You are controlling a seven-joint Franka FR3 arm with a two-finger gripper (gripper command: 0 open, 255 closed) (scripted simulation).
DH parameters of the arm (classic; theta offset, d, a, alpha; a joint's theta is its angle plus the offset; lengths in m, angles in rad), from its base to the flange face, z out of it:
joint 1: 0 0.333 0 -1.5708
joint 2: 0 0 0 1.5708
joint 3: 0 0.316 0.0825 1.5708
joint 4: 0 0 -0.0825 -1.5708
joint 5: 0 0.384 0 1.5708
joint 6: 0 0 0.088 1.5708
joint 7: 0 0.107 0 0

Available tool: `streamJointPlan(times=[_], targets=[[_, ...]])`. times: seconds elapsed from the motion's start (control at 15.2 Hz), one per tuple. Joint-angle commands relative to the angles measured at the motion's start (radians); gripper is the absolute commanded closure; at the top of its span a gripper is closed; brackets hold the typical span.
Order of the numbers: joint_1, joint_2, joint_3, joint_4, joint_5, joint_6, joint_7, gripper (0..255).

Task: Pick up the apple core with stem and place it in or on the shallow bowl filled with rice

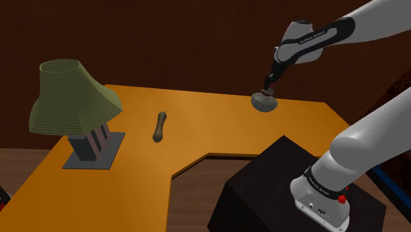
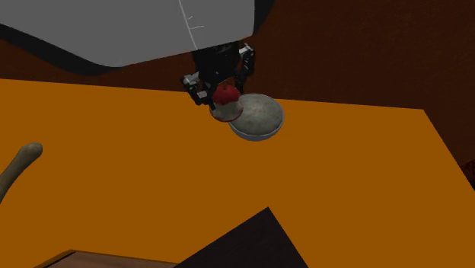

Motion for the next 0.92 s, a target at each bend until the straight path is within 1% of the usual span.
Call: streamJointPlan(times=[0.0, 0.26, 0.53, 0.86], targets=[[-0.007, 0.053, -0.027, 0.054, 0.025, 0.004, -0.054, 255], [-0.027, 0.175, -0.069, 0.193, 0.099, -0.009, -0.169, 255], [-0.063, 0.301, -0.091, 0.348, 0.181, -0.039, -0.278, 255], [-0.069, 0.339, -0.086, 0.321, 0.198, 0.023, -0.287, 255]])
